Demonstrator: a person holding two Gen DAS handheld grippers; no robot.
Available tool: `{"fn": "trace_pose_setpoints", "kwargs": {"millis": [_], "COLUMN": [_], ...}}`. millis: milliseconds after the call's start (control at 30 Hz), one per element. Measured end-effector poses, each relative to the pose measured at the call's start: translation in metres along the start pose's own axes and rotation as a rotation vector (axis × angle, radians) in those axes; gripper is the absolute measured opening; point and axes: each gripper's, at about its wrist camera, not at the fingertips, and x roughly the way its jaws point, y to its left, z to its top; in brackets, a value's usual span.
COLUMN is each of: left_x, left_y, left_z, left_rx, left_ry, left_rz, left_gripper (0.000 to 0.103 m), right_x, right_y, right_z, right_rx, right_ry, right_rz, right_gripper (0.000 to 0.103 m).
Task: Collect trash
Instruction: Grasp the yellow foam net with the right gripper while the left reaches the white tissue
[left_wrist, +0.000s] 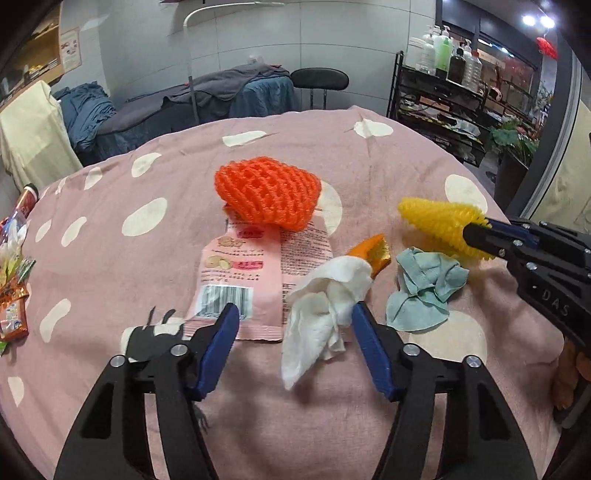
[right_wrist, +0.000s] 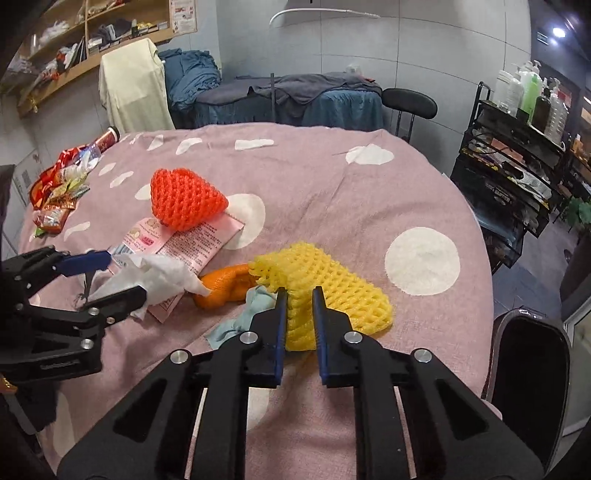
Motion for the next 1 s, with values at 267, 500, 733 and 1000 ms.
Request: {"fn": "trace_pose_setpoints", "kwargs": {"millis": [267, 500, 733, 1000], "left_x": [-0.014, -0.047, -0.028, 0.021], "left_y": [-0.013, -0.019, -0.028, -0.042], "left_z": [-0.010, -0.013, -0.009, -0.001], "left_rx": [0.020, -0.012, 0.021, 0.096], "left_ry": [-0.042, -0.131, -0.090, 0.092], "left_rz": [-0.034, -0.082, -0.065, -0.046], "left_gripper": [0.012, 0.011, 0.051, 0.058], "right_x": [-0.036, -0.075, -0.097, -0.106], "right_y": [-0.023, -0.055, -0.079, -0.093], "right_z": [-0.006, -0.018, -0.035, -0.052], "right_rx": [0.096, 0.192, 0.250, 0.290], "right_ry": [-0.122, -0.180, -0.191, -0.176], "right_rz": [0.011, 0.027, 0.012, 0.019], "right_gripper": [0.013, 0.013, 0.013, 0.013]}}
